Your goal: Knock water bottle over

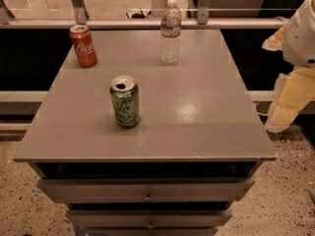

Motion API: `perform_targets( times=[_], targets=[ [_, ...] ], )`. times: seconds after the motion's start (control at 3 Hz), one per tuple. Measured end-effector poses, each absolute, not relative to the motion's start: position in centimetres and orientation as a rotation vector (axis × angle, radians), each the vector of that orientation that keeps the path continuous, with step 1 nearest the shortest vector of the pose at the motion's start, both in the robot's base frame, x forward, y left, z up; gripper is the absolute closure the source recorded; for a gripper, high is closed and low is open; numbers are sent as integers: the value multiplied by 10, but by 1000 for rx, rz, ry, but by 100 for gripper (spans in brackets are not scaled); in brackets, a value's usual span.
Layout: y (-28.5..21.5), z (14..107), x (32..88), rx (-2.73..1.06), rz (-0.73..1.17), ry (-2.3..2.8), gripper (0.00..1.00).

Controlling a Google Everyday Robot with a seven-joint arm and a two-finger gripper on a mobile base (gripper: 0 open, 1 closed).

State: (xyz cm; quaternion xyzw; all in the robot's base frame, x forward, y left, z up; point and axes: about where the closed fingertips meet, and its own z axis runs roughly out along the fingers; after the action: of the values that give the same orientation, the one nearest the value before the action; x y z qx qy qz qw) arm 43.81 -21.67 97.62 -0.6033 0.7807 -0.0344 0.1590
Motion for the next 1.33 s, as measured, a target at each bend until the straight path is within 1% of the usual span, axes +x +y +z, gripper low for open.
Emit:
perform_targets(
  times=[0.33, 0.67, 1.0, 1.33],
  targets=[
    [-217, 976, 438, -1725, -99, 2232, 0],
    [-206, 966, 472, -1670, -36, 2172, 0],
    [-186, 939, 552, -1559, 60, 2094, 0],
    [-173, 926, 614, -1456, 120, 2033, 0]
  ],
)
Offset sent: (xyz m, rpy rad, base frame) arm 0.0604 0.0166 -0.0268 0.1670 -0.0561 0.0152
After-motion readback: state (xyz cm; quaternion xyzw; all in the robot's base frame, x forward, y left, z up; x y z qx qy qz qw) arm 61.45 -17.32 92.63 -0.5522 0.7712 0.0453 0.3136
